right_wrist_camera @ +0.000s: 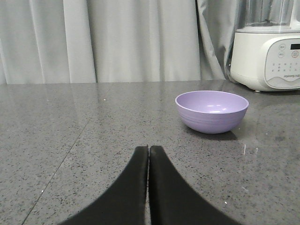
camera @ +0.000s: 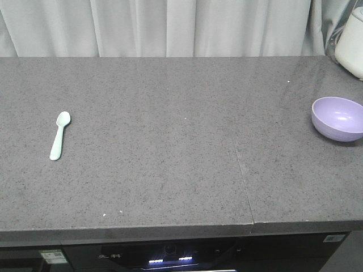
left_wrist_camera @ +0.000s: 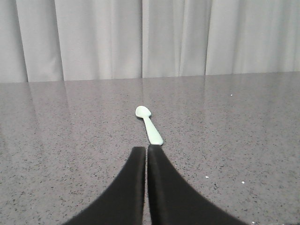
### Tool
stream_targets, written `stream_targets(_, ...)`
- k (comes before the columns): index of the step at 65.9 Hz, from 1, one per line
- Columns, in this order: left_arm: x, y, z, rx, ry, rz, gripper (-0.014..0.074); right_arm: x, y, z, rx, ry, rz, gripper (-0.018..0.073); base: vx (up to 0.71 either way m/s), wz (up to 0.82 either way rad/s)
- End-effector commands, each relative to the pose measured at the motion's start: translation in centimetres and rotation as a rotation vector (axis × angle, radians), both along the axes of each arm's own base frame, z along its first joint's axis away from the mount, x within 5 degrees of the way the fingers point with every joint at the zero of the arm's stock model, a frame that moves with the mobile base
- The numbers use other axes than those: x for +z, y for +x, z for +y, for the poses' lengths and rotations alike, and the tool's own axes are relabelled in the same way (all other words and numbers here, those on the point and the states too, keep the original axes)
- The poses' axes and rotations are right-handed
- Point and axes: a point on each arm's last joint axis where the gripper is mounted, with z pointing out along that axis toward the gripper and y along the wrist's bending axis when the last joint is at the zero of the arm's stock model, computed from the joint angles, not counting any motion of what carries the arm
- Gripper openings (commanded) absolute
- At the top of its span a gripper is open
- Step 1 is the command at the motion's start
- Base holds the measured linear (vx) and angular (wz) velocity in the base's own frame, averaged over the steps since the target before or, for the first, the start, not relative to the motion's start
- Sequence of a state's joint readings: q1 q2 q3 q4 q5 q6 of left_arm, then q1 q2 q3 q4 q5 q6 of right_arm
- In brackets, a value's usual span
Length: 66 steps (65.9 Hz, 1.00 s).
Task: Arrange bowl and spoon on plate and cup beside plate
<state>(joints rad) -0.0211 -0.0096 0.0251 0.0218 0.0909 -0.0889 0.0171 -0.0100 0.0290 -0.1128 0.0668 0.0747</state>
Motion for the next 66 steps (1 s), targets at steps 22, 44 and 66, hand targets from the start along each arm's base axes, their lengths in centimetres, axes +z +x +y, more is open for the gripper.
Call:
stream_targets(22, -0.41, 0.23, -0.02, -0.002, -0.008, -0.03, -0.0006, 0.23, -0.06, 0.08, 0.009, -0.009, -0.073, -0.0005, 0.03, 0.0)
stream_targets(44, -0.41, 0.23, -0.02, -0.002, -0.008, -0.03, -0.0006, 0.23, -0.06, 0.08, 0.009, -0.009, -0.073, -0.0005, 0.03, 0.0)
stream_targets(66, -0.41, 0.23, -0.02, -0.002, -0.008, -0.03, -0.0006, 0.23, -0.06, 0.08, 0.009, -0.009, -0.073, -0.0005, 0.02, 0.0)
